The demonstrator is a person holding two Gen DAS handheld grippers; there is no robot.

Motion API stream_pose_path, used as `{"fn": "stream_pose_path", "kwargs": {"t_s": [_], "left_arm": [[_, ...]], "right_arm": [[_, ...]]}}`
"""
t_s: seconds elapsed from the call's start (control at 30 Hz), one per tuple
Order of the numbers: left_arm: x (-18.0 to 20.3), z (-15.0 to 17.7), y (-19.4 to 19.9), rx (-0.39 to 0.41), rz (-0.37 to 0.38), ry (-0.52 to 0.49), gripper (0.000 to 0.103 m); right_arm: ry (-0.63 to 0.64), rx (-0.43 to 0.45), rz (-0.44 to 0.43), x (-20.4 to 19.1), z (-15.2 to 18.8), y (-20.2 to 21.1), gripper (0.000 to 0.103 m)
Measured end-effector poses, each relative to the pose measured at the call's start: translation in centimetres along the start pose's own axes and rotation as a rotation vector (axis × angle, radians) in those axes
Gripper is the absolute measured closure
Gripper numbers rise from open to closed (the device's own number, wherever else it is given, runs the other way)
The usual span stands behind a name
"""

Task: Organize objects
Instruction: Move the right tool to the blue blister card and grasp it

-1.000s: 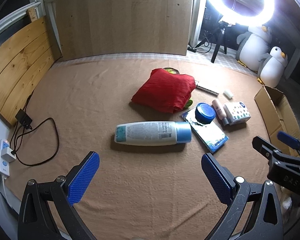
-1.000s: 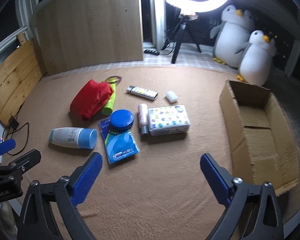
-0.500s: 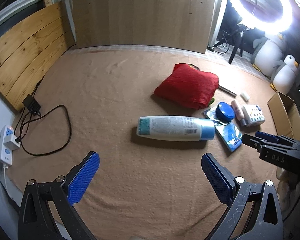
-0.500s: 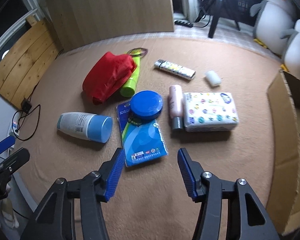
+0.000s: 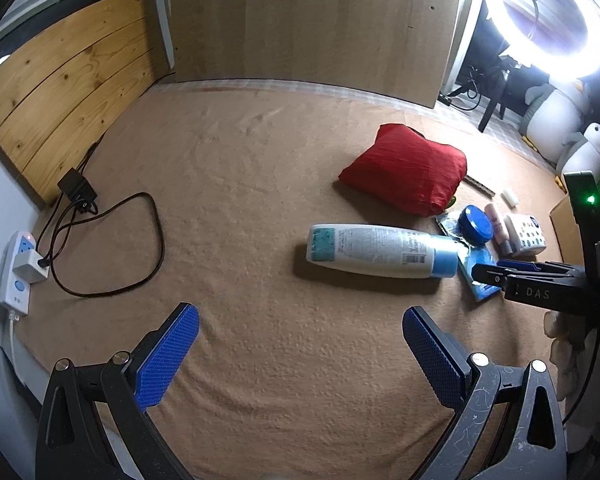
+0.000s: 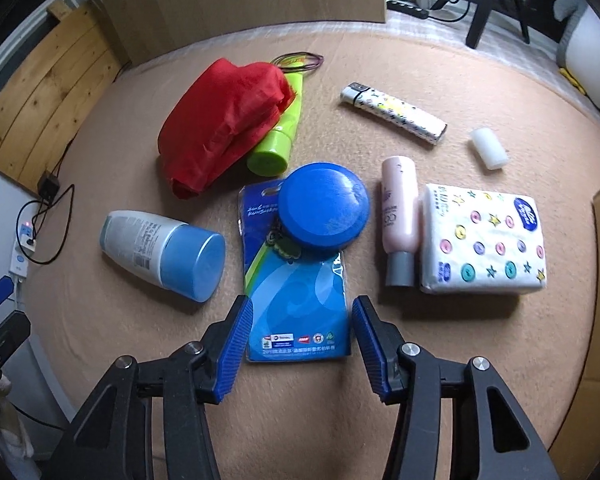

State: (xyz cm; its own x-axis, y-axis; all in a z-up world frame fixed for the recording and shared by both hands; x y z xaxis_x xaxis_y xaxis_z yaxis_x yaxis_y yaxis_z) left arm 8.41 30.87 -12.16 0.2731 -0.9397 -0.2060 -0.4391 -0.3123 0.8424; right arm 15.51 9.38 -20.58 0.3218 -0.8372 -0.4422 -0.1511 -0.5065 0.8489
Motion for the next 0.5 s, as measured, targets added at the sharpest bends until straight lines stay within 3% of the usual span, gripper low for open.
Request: {"fn": "stream_pose_path", "kwargs": {"t_s": [0.5], "left_arm": [[-0.4,0.7,-0.5,-0.016,-0.003,0.017,0.0]], "right_arm": [[0.083,-0.047,0.068,-1.6,-2.0,-2.0,0.047]]}}
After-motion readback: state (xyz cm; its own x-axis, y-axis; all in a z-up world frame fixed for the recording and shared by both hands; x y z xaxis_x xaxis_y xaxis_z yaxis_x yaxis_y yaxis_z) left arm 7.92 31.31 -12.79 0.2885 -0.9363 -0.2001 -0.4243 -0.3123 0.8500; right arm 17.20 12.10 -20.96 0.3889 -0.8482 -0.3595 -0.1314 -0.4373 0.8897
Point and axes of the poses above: each gripper's, at about its wrist camera, not at the fingertips, and y roughly against the way its jaws point, x to its right, z to its underside, the point moved 9 cm from there along -y, roughly the way its jaws point, and after that the axes turned 15 degrees about -z, right-handed, at the moved point
